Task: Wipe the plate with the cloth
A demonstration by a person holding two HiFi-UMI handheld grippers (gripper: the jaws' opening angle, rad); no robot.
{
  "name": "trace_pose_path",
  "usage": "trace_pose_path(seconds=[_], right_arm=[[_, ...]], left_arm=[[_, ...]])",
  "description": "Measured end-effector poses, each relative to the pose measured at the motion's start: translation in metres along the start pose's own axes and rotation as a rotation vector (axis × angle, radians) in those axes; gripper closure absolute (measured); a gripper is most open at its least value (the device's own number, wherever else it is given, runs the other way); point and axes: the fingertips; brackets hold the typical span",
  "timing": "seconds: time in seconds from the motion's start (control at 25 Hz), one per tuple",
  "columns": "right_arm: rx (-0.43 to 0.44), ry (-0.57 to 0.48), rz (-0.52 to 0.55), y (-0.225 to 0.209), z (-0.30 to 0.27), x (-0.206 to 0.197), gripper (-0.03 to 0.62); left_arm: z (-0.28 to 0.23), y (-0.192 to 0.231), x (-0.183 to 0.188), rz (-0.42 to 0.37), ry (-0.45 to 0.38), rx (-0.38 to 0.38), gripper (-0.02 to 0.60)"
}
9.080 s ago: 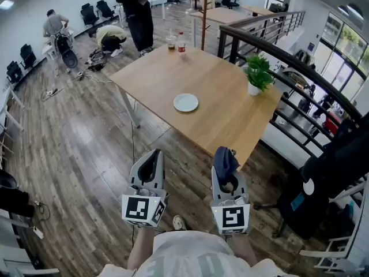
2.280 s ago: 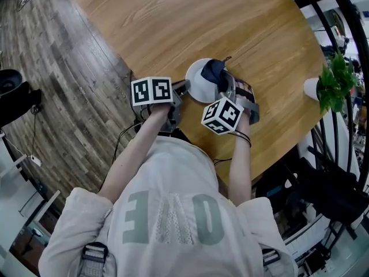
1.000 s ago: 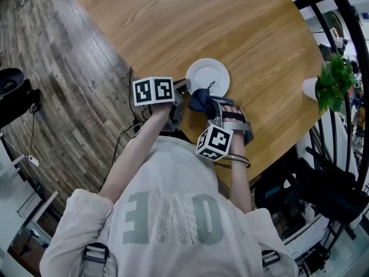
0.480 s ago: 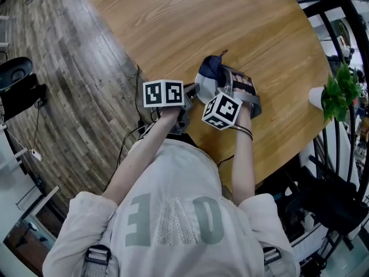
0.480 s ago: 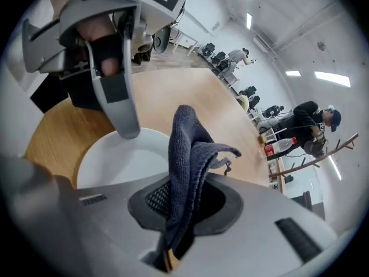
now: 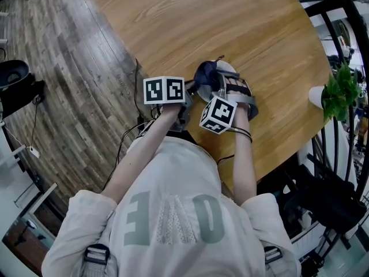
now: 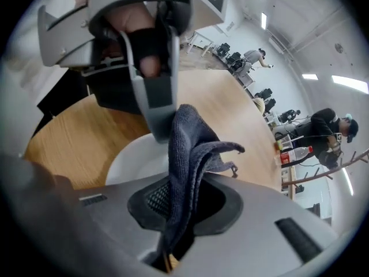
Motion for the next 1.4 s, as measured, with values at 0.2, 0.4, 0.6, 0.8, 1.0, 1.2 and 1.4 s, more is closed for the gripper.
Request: trace_pose_path(seconds=[0.2,0.4,0.6,0.8,1.0,1.2,1.4], right_arm=[[0.105,-0.010,0.014,0.034,0.016,0.009,0.537],[0.163,-0.010,0.051,0.061,0.035,0.014,0.537],[0.200,-0.023,0.061,0.079,0.048,0.019,0.537],[0.153,-0.026,0.021,0.067,0.050,0.022,0.537],[-0.012,-0.049,-0.088,0.021,0.051,0.023,0.537],[-0.119,-0.062,-0.120,-0.030,0.022,0.027,0.537],[-0.152,-0.116,-0.164,-0.047,0.011,0.044,0.537]], left_arm=[[-0.001,0.000,0.000,-0.004,-0.004,0.003,0.549],[0.000,0.001,0.002,0.009,-0.016,0.007,0.549],[-0.001,0.001,0.003,0.004,-0.026,0.014,0.549],[0.002,-0.002,0.006,0.029,-0.065,-0.019,0.549],[0.016,-0.012,0.023,0.085,-0.169,-0.060,0.408],[0.030,-0.011,0.042,0.093,-0.261,-0.049,0.368],[0.037,-0.003,0.037,0.099,-0.244,-0.036,0.344]])
Point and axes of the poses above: the fingertips, and each gripper's own axes: z backward along the fingers, y to its left, x out of its top, and after that the axes turned 15 degrees about -y, right-handed
